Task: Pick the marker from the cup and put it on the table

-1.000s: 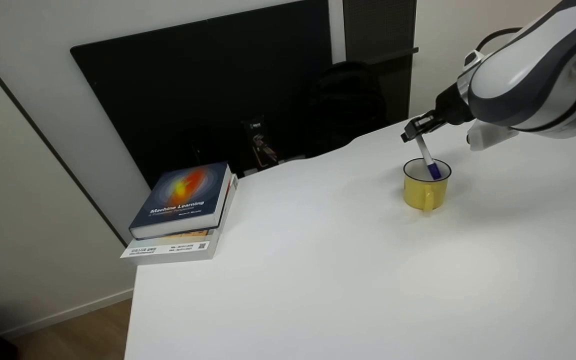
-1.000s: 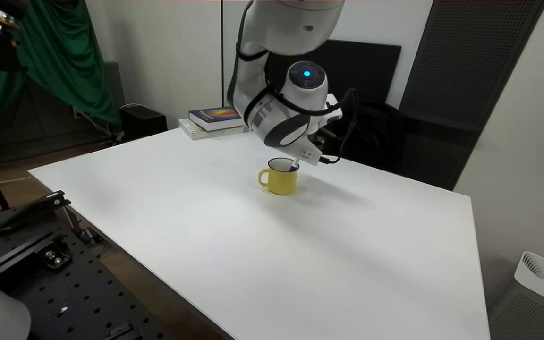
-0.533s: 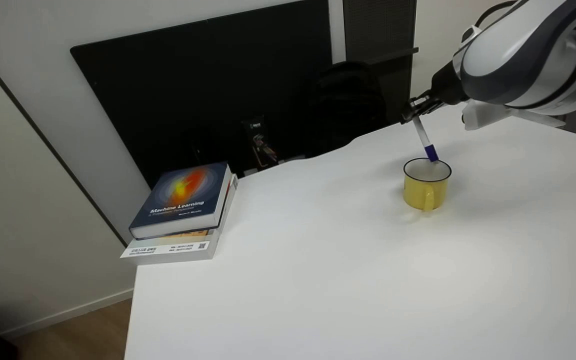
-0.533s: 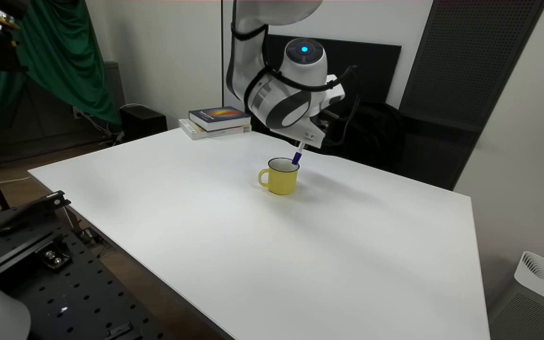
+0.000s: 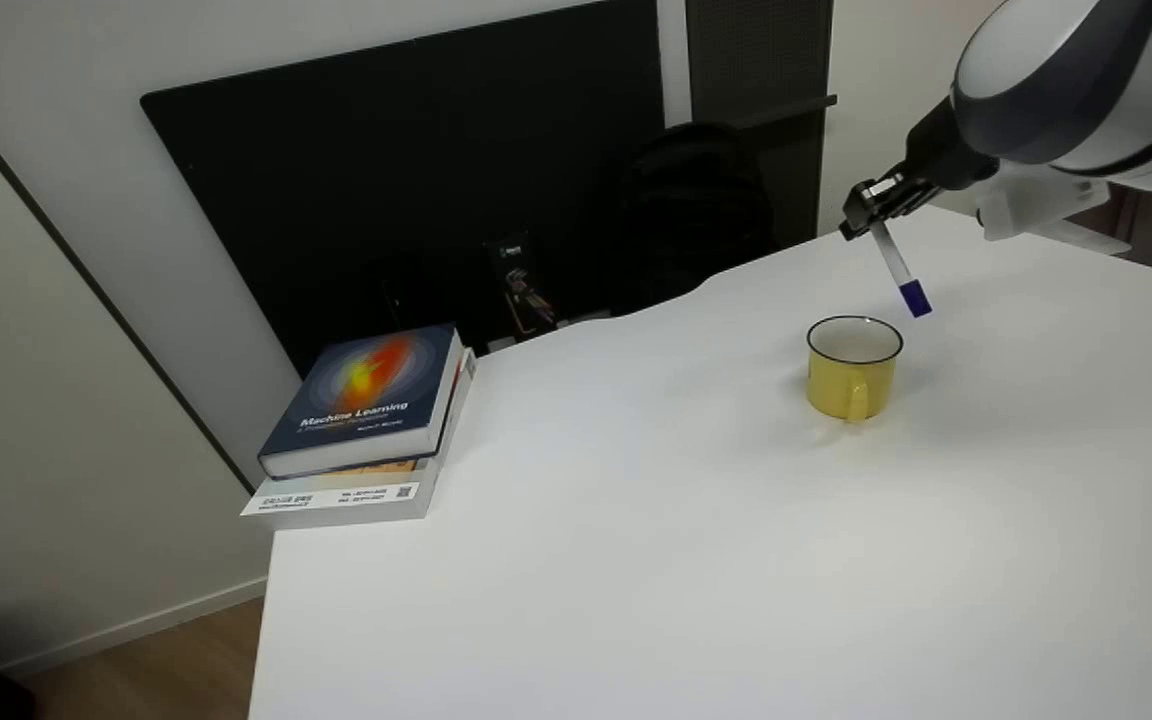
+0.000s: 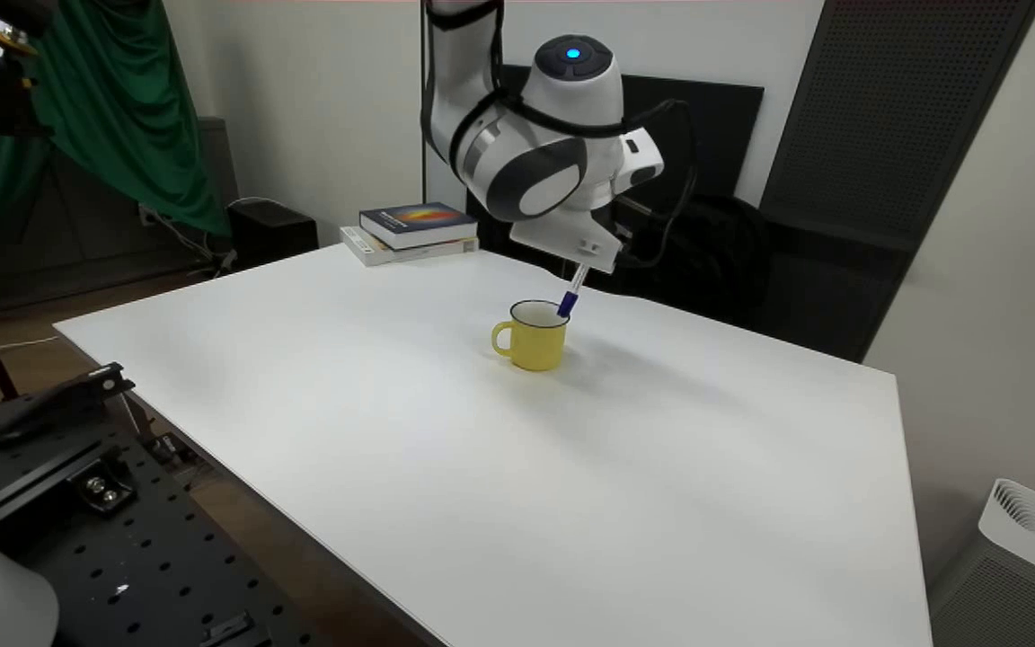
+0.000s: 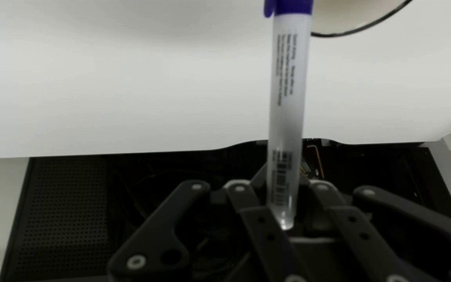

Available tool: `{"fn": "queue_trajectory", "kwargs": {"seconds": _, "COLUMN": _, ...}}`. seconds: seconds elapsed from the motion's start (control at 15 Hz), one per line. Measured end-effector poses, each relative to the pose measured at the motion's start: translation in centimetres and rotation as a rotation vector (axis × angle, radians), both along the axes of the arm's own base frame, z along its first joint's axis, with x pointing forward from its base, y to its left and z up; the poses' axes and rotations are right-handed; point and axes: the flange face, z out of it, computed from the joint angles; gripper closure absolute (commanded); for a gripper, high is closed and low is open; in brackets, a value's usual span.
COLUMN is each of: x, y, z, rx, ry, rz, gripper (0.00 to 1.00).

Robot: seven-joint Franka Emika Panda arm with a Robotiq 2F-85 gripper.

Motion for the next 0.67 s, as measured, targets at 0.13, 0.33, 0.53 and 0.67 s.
{"fn": "queue_trajectory", "kwargs": {"seconds": 0.13, "x": -1.7, "y": -1.2, "z": 0.1, "rx": -0.012, "ry": 0.062, "rz": -0.012, "gripper": 0.98}}
{"fn": "queue_trajectory", "kwargs": {"seconds": 0.33, "x": -4.7, "y": -2.5, "z": 0.2, "rx": -0.015, "ry": 0.166, "rz": 0.001, "gripper": 0.98}}
{"fn": "queue_trajectory", "kwargs": {"seconds": 0.53, "x": -7.8, "y": -3.0, "z": -0.3, "rx": -0.008, "ry": 0.267, "rz": 0.046, "gripper": 0.98}}
{"fn": "queue_trajectory", "kwargs": {"seconds": 0.67, "x": -9.7, "y": -3.2, "z": -1.2, "rx": -0.008, "ry": 0.325, "rz": 0.070, "gripper": 0.98}}
